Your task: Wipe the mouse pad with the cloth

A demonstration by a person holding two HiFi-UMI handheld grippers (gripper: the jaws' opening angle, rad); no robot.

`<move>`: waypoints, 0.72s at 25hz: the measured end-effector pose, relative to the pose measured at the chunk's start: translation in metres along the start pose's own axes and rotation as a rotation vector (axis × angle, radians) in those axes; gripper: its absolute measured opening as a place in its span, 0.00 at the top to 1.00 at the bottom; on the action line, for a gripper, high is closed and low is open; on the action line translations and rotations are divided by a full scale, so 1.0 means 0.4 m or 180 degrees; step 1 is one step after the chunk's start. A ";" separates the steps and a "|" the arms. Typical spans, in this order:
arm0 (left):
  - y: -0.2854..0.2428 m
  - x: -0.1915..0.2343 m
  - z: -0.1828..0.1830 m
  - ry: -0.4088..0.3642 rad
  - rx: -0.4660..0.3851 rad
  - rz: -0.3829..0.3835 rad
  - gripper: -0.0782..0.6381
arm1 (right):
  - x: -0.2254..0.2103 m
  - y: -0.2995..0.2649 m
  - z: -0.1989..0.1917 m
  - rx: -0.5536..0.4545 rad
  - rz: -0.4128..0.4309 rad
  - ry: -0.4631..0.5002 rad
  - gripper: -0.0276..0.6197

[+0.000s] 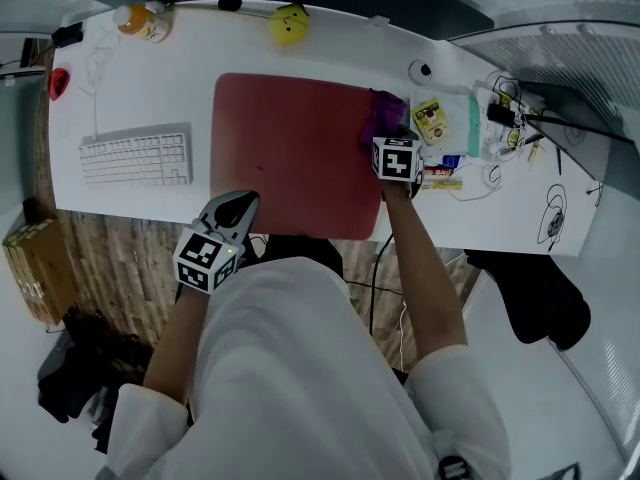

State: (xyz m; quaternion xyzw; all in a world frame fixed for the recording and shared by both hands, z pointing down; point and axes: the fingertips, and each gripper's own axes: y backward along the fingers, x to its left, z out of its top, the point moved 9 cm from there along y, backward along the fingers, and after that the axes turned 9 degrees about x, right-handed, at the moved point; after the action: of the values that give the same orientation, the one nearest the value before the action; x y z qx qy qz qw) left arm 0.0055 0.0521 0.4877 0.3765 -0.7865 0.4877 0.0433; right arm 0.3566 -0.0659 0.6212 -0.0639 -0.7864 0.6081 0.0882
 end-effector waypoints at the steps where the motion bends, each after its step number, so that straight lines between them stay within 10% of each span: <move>1: 0.000 -0.005 -0.001 -0.0006 -0.0003 -0.0003 0.86 | -0.006 0.002 -0.012 0.0014 -0.0012 -0.0007 0.84; 18: 0.060 -0.059 -0.033 -0.0108 -0.0191 0.0132 0.86 | 0.007 0.158 -0.156 -0.0210 0.0105 0.0091 0.84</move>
State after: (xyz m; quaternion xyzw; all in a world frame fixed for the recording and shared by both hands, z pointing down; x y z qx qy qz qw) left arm 0.0031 0.0812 0.4667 0.3668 -0.8090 0.4583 0.0312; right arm 0.3671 0.0095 0.5756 -0.0884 -0.8035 0.5822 0.0873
